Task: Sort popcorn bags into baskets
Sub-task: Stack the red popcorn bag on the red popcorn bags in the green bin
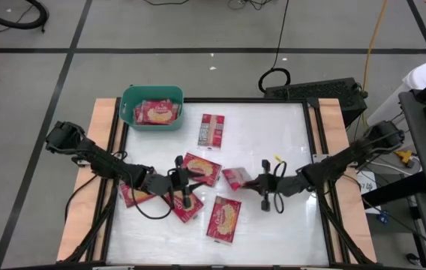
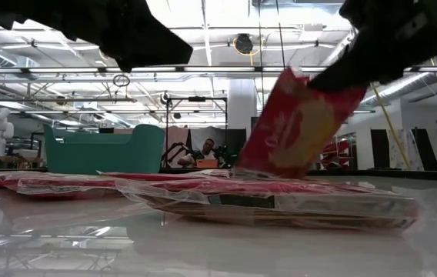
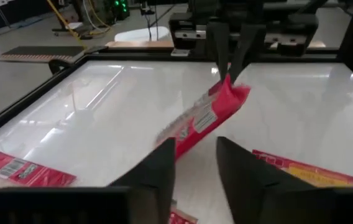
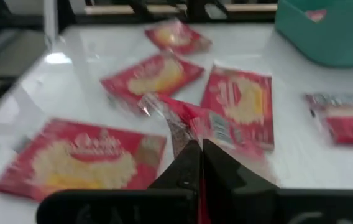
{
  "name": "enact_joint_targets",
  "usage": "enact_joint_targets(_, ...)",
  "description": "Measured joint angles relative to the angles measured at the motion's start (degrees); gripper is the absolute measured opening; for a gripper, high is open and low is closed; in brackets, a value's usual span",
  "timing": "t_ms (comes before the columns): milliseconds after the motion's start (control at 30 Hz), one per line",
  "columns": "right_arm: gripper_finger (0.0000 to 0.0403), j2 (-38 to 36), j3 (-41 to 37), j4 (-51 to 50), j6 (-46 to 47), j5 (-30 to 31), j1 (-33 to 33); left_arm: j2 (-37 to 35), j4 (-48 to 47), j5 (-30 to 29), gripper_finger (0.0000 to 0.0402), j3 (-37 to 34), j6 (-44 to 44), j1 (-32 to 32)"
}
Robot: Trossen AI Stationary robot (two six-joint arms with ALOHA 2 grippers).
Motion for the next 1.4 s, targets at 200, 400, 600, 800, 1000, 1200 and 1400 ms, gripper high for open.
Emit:
enact_joint_targets(200,0.0,-6.04,0.0,0.13,-1.86,-3.64,-2.41,0.0,0.83,0.0,0.0198,-0.02,-2.16,0.0)
enact_joint_targets(400,0.0,-9.87,0.07,1.4,-4.31,-4.7,-4.48,1.76,2.99,1.21,0.0215,-0.02,-1.66,-0.02)
enact_joint_targets(600,0.0,-10.18,0.07,5.31,-7.27,-4.94,-6.53,9.23,9.7,1.97,0.0207,-0.01,1.86,0.95)
enact_joint_targets(800,0.0,-10.19,0.07,10.72,-9.63,-9.28,-8.79,13.56,11.56,-2.96,0.0197,-0.02,2.39,3.7)
enact_joint_targets(1000,0.0,-10.18,0.09,16.11,-12.3,-12.53,-11.19,15.62,15.73,-0.36,0.0193,-0.02,1.8,7.07)
enact_joint_targets(1200,0.0,-10.2,0.11,21.88,-13.12,-15.32,-13.29,15.14,25.93,2.88,0.0184,-0.02,8.68,9.0)
enact_joint_targets(1400,0.0,-10.22,0.13,23.68,-13.01,-16.5,-14.47,14.92,33.53,6.59,0.015,0.05,14.96,10.49)
